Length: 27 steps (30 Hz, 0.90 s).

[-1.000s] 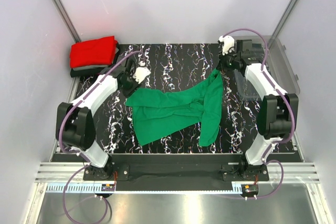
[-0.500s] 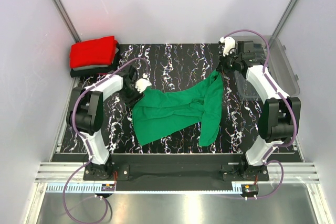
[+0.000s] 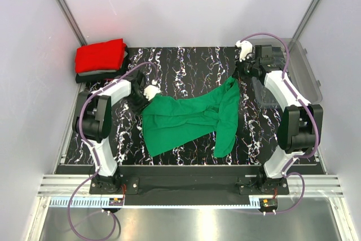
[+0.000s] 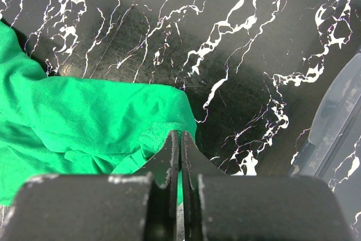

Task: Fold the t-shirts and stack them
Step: Flatten the tshirt out

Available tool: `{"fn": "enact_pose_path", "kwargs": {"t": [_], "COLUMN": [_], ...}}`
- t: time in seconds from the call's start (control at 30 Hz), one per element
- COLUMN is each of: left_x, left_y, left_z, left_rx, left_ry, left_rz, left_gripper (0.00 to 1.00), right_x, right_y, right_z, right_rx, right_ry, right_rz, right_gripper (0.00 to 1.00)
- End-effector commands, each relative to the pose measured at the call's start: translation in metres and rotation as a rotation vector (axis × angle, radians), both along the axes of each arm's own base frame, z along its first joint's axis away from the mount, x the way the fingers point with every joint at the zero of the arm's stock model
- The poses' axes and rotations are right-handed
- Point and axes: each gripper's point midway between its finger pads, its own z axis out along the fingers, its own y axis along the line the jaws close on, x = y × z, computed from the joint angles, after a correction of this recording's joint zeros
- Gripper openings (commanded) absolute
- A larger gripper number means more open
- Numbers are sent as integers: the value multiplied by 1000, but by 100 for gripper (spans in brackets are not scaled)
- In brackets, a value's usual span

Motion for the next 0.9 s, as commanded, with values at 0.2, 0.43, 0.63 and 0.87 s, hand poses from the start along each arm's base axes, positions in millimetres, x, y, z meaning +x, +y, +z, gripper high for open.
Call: {"fn": "enact_pose_path", "kwargs": {"t": [0.2,0.43,0.63,0.87], "left_x": [9,10,19,35], "left_y": [1,32,61,59], "left_z": [-3,45,60,62], "left_rx": [-3,-17,11,-11], "left_ry": [-6,-101,-148,-155], "left_rz": [-23,47,150,221], "left_gripper": [0,0,0,0], "right_x": [4,6,11,21], "right_y": [-1,-13,-29,-68], "right_z": [9,6,-26,-58], "right_rx": [-7,-66,-159,-298], "right_ry": [-32,-46,-21,25], "right_rz": [3,-38,-66,-140], "right_gripper": [0,0,0,13]}}
